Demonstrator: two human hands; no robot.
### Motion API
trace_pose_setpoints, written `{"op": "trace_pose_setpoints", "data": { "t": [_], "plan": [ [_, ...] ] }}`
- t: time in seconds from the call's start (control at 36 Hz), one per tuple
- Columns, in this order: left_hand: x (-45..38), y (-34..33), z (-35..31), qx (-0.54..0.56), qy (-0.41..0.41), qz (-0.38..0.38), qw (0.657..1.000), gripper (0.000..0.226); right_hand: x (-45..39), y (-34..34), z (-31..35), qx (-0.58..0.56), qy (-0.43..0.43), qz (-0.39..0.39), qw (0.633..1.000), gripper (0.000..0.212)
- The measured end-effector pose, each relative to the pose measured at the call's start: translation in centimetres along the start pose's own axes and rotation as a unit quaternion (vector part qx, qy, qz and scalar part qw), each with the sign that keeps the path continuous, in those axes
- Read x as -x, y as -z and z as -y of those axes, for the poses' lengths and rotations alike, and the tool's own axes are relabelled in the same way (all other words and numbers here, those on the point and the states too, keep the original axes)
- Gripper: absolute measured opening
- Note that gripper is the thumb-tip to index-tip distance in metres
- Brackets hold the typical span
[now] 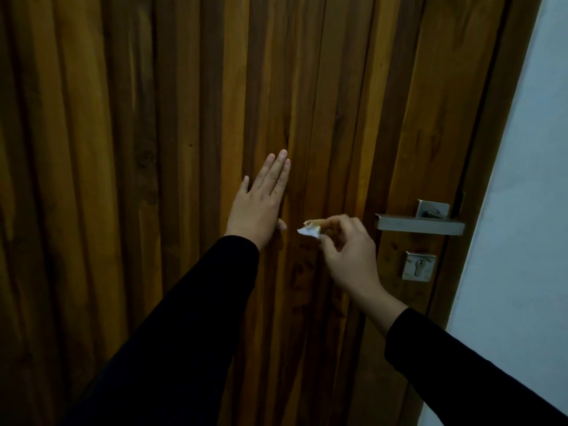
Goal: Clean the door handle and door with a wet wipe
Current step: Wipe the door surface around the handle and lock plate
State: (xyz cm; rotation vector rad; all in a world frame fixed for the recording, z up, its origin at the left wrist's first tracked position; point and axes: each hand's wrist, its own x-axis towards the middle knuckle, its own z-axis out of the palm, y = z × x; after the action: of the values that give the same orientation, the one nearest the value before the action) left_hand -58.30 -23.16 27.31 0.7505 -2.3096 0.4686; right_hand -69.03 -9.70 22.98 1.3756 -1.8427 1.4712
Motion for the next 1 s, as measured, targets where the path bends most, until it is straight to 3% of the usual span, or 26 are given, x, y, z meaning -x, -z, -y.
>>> {"op": "trace_pose_setpoints", "data": {
  "t": [0.28, 0.58, 0.67, 0.83, 1.0],
  "plan": [
    [1.6, -0.9, -1.8, -0.019, 0.055, -0.041, 0.997, 0.094, -1.4, 0.0, -1.0, 0.110, 0.142, 0.004, 0.984, 0.013],
    [2.5, -1.4, -1.6, 0.041, 0.033, -0.052, 0.997, 0.082, -2.4, -0.5, -1.4, 0.183, 0.266, 0.049, 0.945, 0.018],
    [2.6, -1.0, -1.2, 0.024, 0.020, -0.032, 0.999, 0.090, -2.5, -0.7, -1.7, 0.205, 0.274, 0.048, 0.939, 0.014],
    [2.9, -0.1, -0.9, -0.015, 0.012, 0.037, 0.999, 0.133, -2.2, -1.1, -2.6, 0.221, 0.293, 0.056, 0.929, 0.007],
    [3.0, -0.9, -1.2, -0.012, 0.020, 0.021, 1.000, 0.142, -1.2, -1.6, -4.0, 0.217, 0.327, 0.083, 0.916, 0.009]
  ]
}}
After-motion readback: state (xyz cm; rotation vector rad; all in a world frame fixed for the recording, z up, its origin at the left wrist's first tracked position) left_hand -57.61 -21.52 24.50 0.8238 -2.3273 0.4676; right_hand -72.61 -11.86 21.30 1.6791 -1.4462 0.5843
